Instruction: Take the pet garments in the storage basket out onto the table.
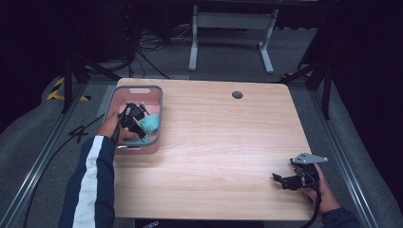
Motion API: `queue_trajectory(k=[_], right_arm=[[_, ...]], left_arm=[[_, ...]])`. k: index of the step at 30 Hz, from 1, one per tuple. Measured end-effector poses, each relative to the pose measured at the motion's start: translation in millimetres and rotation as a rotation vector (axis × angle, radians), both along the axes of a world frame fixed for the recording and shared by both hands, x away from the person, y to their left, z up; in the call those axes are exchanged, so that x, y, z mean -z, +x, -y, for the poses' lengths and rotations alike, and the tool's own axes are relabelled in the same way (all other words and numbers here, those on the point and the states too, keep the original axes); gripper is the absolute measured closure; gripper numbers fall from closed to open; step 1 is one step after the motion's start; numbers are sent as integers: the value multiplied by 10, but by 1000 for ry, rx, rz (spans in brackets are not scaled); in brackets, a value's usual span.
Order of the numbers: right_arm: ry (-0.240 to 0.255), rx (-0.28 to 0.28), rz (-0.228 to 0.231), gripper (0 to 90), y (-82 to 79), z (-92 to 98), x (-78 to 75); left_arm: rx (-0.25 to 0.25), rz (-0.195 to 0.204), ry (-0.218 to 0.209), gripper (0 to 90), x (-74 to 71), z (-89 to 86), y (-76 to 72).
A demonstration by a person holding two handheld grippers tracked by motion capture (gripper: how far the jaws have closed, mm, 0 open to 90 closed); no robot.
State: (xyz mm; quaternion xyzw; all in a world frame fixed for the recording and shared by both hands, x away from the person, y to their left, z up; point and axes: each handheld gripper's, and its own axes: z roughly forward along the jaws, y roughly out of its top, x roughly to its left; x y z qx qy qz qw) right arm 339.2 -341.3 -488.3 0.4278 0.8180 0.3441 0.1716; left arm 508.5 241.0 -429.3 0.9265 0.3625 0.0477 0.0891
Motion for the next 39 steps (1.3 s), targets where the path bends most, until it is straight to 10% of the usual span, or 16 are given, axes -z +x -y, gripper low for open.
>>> queue_trajectory(k=[9, 39], right_arm=[[0, 0, 0, 2, 0, 0, 0], [0, 0, 1, 2, 0, 0, 0]], left_arm=[[-38, 89, 22, 709, -121, -24, -61], [-103, 431, -277, 719, -869, -299, -587]])
